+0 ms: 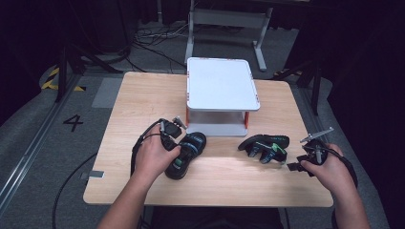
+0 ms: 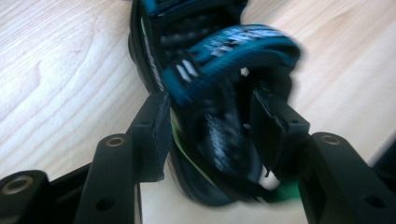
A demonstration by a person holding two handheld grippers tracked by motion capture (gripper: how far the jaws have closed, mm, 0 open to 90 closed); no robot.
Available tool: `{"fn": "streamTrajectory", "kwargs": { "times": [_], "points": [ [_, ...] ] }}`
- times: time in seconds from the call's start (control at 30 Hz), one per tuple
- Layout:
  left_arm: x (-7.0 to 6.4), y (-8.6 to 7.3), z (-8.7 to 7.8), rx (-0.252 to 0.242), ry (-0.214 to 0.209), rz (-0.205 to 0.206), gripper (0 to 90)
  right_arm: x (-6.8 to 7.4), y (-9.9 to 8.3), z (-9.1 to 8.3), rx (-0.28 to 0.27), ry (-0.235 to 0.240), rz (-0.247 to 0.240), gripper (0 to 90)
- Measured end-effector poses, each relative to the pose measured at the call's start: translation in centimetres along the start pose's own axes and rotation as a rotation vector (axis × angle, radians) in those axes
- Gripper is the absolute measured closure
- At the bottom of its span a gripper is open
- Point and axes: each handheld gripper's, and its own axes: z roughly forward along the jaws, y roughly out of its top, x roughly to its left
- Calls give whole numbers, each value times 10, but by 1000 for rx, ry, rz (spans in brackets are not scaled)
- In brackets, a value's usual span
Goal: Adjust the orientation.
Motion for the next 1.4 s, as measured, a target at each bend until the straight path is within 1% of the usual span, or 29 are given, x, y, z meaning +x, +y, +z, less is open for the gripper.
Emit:
{"fn": "streamTrajectory", "kwargs": {
  "times": [0.03,0.07,0.1,0.13,0.17,0.27,0.37,0.43,0.53,0.63,0.67,0.73,0.77,0.8,0.83,0.87,0.93,0.97,1.0,1.03,1.07,1.13,1.2,1.23,1.27,1.3,1.33,1.37,1.4],
  "points": [
    [0,3,4,17,28,5,570,0,-1,0,6,-2,2,413],
    [0,4,6,19,67,5,664,0,-3,1,5,-2,5,412],
    [0,4,6,19,67,5,753,0,-3,1,5,-2,5,412],
    [0,4,6,14,110,5,753,-1,-5,1,7,-2,4,411],
    [-1,5,3,-8,105,-10,821,-2,-8,0,10,-5,13,410],
    [-4,7,5,-37,87,-24,842,-3,-12,-1,10,-10,24,410],
    [-13,13,6,-75,32,-17,852,-4,-16,-4,4,-15,33,410],
    [-22,19,7,-91,12,-8,852,-4,-17,-4,1,-19,34,410],
    [-34,31,14,-105,4,0,851,-4,-18,-6,-1,-22,39,410],
    [-36,35,20,-110,6,-14,848,-3,-18,-5,3,-20,38,410],
    [-31,37,28,-107,23,-23,842,-3,-18,-4,4,-18,35,410],
    [-29,36,29,-103,13,-32,822,-3,-17,-4,4,-16,29,410],
    [-27,35,27,-106,11,-41,763,-3,-17,-4,3,-16,28,410],
    [-26,35,24,-117,6,-48,610,-3,-16,-4,0,-16,26,410],
    [-26,33,20,-128,-5,-49,531,-3,-15,-4,4,-16,25,410],
    [-27,32,17,-133,-17,-53,489,-3,-15,-3,2,-17,21,409],
    [-31,24,2,-146,-15,-39,445,-3,-13,-2,6,-17,19,408],
    [-31,24,2,-146,-15,-39,428,-3,-13,-2,6,-17,19,408],
    [-34,20,-5,-151,-21,-32,428,-1,-11,-1,8,-12,11,408],
    [-37,14,-14,-147,2,-21,452,0,-8,-1,5,-11,0,407],
    [-37,14,-14,-147,2,-21,473,0,-7,-1,6,-9,-2,406],
    [-39,9,-20,-125,47,-17,494,2,-4,0,3,-8,-10,406],
    [-38,8,-19,-106,55,-20,518,2,-3,1,2,-9,-13,407],
    [-37,7,-16,-75,60,-22,558,4,-1,2,5,-2,-21,405],
    [-37,7,-16,-75,60,-22,631,4,-1,3,6,0,-21,405],
    [-36,6,-15,-70,43,-20,631,4,-1,3,6,0,-21,405],
    [-37,5,-15,-59,34,-22,757,4,0,3,8,-1,-27,405],
    [-37,5,-16,-56,35,-22,757,4,0,3,8,-1,-27,405],
    [-39,4,-17,-56,34,-20,832,3,0,2,6,-2,-31,406]
  ]
}}
